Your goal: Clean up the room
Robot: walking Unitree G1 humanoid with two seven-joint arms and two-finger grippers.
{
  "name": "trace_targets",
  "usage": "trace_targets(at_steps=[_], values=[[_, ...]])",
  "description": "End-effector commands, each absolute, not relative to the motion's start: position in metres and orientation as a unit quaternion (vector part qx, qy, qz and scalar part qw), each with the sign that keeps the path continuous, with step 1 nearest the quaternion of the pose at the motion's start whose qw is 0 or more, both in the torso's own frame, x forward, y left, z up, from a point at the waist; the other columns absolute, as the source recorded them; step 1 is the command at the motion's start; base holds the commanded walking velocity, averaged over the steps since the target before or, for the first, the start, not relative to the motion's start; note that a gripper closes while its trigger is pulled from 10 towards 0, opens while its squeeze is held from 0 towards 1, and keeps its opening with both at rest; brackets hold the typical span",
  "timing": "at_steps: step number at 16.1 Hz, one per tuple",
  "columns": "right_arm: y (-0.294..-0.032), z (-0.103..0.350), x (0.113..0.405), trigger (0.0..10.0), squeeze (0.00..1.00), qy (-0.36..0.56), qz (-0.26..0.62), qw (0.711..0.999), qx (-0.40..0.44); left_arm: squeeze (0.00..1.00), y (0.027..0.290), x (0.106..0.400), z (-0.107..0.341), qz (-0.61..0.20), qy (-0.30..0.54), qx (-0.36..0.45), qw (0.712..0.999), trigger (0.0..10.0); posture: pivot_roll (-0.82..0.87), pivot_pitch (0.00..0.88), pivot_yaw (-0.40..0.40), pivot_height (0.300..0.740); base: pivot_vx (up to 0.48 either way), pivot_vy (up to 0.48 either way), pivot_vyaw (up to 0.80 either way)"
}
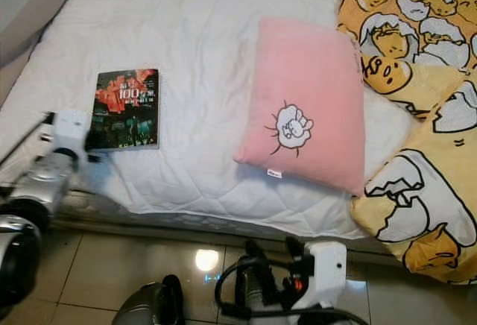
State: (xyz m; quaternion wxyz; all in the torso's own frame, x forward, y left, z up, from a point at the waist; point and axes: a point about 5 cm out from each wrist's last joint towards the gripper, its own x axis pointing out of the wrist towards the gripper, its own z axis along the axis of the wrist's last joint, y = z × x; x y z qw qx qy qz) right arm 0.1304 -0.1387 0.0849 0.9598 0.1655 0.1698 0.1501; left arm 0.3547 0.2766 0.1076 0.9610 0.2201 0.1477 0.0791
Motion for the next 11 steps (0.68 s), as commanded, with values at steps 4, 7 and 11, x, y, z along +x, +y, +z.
trace_targets(at_steps=[4, 7, 11], values=[[-0.144, 0.084, 0.162, 10.0, 0.0, 0.125, 0.125, 0.973, 0.148, 1.0, 0.292, 0.368, 0.156, 0.072, 0.07, 0.294, 0.95, 10.0, -0.2, 0.039, 0.029, 0.74, 0.0, 0.0, 0.0], [-0.157, 0.086, 0.191, 10.0, 0.0, 0.092, 0.058, 0.986, 0.126, 1.0, 0.277, 0.372, 0.159, 0.016, 0.042, 0.229, 0.972, 10.0, -0.13, 0.0, 0.061, 0.74, 0.0, 0.0, 0.0], [-0.193, 0.082, 0.234, 10.0, 1.0, 0.04, -0.074, 0.989, 0.122, 1.0, 0.166, 0.348, 0.094, -0.135, 0.019, 0.069, 0.988, 10.0, -0.05, 0.0, 0.079, 0.74, 0.0, 0.0, 0.0]])
